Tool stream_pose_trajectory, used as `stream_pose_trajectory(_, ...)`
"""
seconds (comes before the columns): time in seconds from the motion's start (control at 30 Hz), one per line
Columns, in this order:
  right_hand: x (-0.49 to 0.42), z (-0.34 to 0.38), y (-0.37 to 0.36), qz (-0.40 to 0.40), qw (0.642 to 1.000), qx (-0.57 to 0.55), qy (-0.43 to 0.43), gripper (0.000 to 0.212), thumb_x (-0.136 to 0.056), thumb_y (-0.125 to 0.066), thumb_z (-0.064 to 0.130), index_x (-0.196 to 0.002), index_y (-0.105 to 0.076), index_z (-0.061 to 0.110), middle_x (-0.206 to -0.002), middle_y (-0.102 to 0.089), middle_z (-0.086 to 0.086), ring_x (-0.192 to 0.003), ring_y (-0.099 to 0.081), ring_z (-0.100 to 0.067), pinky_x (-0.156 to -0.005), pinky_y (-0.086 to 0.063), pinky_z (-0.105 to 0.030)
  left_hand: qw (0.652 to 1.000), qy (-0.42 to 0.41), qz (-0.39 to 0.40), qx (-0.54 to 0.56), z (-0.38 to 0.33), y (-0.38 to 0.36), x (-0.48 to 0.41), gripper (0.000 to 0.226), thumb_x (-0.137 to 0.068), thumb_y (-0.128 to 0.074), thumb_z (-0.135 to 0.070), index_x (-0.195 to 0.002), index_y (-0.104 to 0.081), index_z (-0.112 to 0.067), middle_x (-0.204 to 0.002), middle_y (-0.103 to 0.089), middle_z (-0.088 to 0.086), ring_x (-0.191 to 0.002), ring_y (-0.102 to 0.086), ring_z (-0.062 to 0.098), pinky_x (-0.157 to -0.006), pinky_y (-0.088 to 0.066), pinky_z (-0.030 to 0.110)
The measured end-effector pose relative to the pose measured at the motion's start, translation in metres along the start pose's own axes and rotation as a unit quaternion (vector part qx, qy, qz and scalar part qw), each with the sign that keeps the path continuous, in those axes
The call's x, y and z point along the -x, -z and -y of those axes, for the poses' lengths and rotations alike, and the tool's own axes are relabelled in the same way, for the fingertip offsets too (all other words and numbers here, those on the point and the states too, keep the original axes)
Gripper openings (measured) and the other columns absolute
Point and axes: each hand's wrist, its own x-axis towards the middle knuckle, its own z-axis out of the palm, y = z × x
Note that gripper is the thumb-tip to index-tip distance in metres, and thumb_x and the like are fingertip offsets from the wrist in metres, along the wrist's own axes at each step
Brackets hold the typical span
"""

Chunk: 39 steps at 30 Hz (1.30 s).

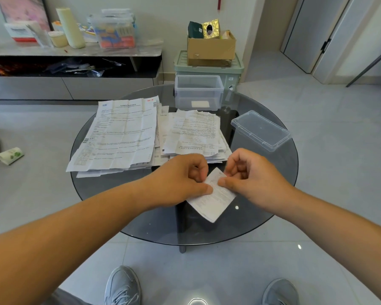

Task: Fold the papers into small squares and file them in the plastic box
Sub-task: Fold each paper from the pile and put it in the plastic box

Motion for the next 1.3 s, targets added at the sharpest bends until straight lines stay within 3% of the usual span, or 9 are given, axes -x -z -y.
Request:
stream_pose_trajectory(0.1,0.003,-0.002,0.0,-0.025,0.992,0.11,0.06,0.019,-0.081,-0.081,0.02,-0.085,-0.065,0.028,-0.092,-0.062,0.014,-0.082,-0.06,0.001,-0.068,-0.048,-0.013,0.999,0.018,-0.014,-0.031,0.001,0.0,0.002,0.013,-0.086,-0.078,-0.015,-0.094,-0.076,-0.026,-0.089,-0.075,-0.002,-0.081,-0.071,0.011,-0.068,-0.057,0.022)
stream_pose_trajectory(0.2,0.009,-0.002,0.002,0.026,0.975,0.188,0.117,0.014,-0.081,-0.077,0.042,-0.088,-0.066,0.037,-0.099,-0.058,0.019,-0.097,-0.056,0.0,-0.077,-0.046,-0.015,0.998,0.054,-0.035,-0.022,0.004,-0.001,0.005,0.026,-0.085,-0.08,-0.017,-0.109,-0.076,-0.026,-0.076,-0.069,-0.016,-0.07,-0.067,0.001,-0.059,-0.049,0.013)
stream_pose_trajectory(0.37,0.019,-0.005,0.002,0.143,0.937,0.288,0.135,0.062,-0.062,-0.063,0.082,-0.108,-0.062,0.041,-0.11,-0.051,0.025,-0.11,-0.047,0.0,-0.09,-0.047,-0.025,0.991,0.102,-0.048,0.07,0.005,-0.002,0.007,0.028,-0.083,-0.081,-0.01,-0.11,-0.074,-0.013,-0.084,-0.074,0.0,-0.068,-0.07,0.004,-0.059,-0.051,0.015)
stream_pose_trajectory(0.63,0.023,-0.009,-0.005,0.102,0.905,0.359,0.206,0.041,-0.085,-0.059,0.065,-0.113,-0.06,0.036,-0.106,-0.055,0.021,-0.098,-0.046,-0.002,-0.073,-0.039,-0.012,0.962,0.159,0.031,0.22,-0.005,0.003,0.013,0.017,-0.093,-0.069,-0.012,-0.104,-0.075,0.0,-0.095,-0.077,0.015,-0.079,-0.074,0.017,-0.067,-0.06,0.022)
stream_pose_trajectory(0.73,0.024,-0.008,-0.008,0.08,0.913,0.343,0.205,0.026,-0.09,-0.05,0.052,-0.103,-0.063,0.033,-0.094,-0.058,0.018,-0.09,-0.047,-0.004,-0.071,-0.042,-0.016,0.988,0.135,0.043,0.061,-0.004,0.01,0.015,0.037,-0.093,-0.065,-0.045,-0.088,-0.076,-0.011,-0.081,-0.071,0.006,-0.063,-0.064,0.016,-0.061,-0.055,0.025)
stream_pose_trajectory(0.83,0.022,-0.007,-0.01,0.069,0.922,0.325,0.198,0.026,-0.093,-0.039,0.048,-0.091,-0.061,0.033,-0.086,-0.056,0.017,-0.084,-0.047,-0.004,-0.068,-0.041,-0.019,0.99,0.022,0.058,-0.129,0.0,0.013,0.02,0.062,-0.084,-0.056,-0.075,-0.07,-0.063,-0.014,-0.066,-0.047,0.008,-0.058,-0.044,0.014,-0.058,-0.041,0.031)
stream_pose_trajectory(1.03,0.02,-0.011,-0.014,0.088,0.923,0.333,0.175,0.035,-0.098,-0.045,0.049,-0.102,-0.073,0.029,-0.091,-0.055,0.015,-0.09,-0.045,-0.005,-0.072,-0.041,-0.019,0.937,-0.071,-0.01,-0.341,0.022,0.001,0.021,0.039,-0.081,-0.062,-0.07,-0.101,-0.067,-0.037,-0.094,-0.054,-0.014,-0.082,-0.054,0.006,-0.072,-0.049,0.027)
stream_pose_trajectory(1.17,0.02,-0.011,-0.011,0.086,0.94,0.292,0.156,0.012,-0.095,-0.058,0.045,-0.092,-0.066,0.038,-0.082,-0.053,0.019,-0.088,-0.048,-0.003,-0.072,-0.042,-0.022,0.931,-0.082,-0.045,-0.352,0.025,-0.002,0.019,0.017,-0.093,-0.057,-0.058,-0.089,-0.058,-0.041,-0.087,-0.05,-0.014,-0.079,-0.053,0.007,-0.064,-0.04,0.024)
stream_pose_trajectory(1.3,0.016,-0.01,-0.013,0.074,0.95,0.282,0.115,0.01,-0.094,-0.062,0.04,-0.097,-0.067,0.032,-0.085,-0.059,0.014,-0.086,-0.053,-0.005,-0.073,-0.045,-0.026,0.942,-0.053,-0.074,-0.322,0.024,-0.005,0.012,0.03,-0.093,-0.058,-0.055,-0.08,-0.062,-0.028,-0.08,-0.058,-0.008,-0.069,-0.055,0.008,-0.059,-0.038,0.024)
